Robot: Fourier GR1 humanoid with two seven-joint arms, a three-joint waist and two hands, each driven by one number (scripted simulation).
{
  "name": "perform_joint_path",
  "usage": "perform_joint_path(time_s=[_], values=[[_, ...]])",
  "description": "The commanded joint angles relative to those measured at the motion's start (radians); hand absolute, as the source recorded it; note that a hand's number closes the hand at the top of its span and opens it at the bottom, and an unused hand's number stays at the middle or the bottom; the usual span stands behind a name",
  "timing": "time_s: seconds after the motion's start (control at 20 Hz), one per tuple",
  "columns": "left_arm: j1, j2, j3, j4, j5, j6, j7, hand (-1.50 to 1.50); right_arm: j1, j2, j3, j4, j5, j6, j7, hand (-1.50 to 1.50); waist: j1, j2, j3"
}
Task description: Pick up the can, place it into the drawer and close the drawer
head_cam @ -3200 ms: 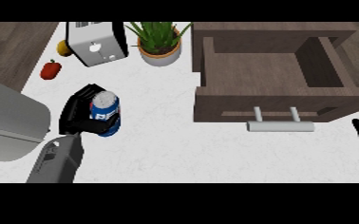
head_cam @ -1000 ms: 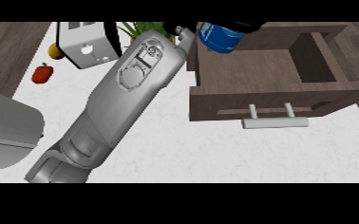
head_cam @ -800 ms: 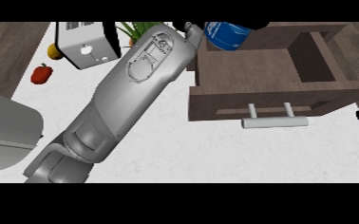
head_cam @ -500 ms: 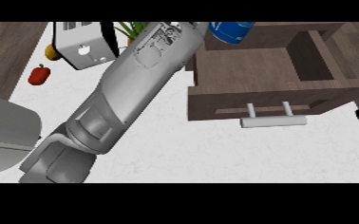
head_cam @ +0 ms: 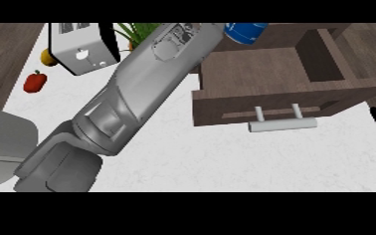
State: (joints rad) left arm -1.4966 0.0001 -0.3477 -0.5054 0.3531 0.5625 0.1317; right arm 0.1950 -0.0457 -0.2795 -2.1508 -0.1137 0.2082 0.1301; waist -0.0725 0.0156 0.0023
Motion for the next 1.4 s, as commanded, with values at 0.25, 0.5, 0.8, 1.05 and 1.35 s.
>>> perform_joint_path(time_s=[0.25, 0.5, 0.8, 1.05, 1.35], values=[[-0.025, 0.000, -0.090, 0.094, 0.071, 0.050, -0.070, 1.50, -0.007, 0.016, 0.026, 0.069, 0.051, 0.010, -0.076, -1.50, -0.021, 0.007, 0.001], [0.018, 0.000, -0.158, 0.113, 0.092, 0.064, -0.117, 1.50, -0.054, -0.006, 0.019, 0.037, 0.024, -0.006, 0.005, -1.50, -0.023, 0.007, 0.000], [0.035, 0.000, -0.213, 0.138, 0.110, 0.076, -0.161, 1.50, -0.147, -0.032, 0.006, 0.052, 0.025, -0.039, 0.059, -1.50, -0.038, 0.015, 0.000], [0.051, 0.000, -0.250, 0.149, 0.134, 0.129, -0.151, -1.50, -0.068, -0.007, 0.042, -0.019, 0.027, -0.013, 0.044, -1.50, -0.063, 0.013, 0.000], [0.082, 0.000, -0.280, 0.140, 0.166, 0.206, -0.179, -1.50, -0.110, -0.006, 0.047, 0.059, 0.037, -0.008, -0.007, -1.50, -0.068, 0.021, 0.002]])
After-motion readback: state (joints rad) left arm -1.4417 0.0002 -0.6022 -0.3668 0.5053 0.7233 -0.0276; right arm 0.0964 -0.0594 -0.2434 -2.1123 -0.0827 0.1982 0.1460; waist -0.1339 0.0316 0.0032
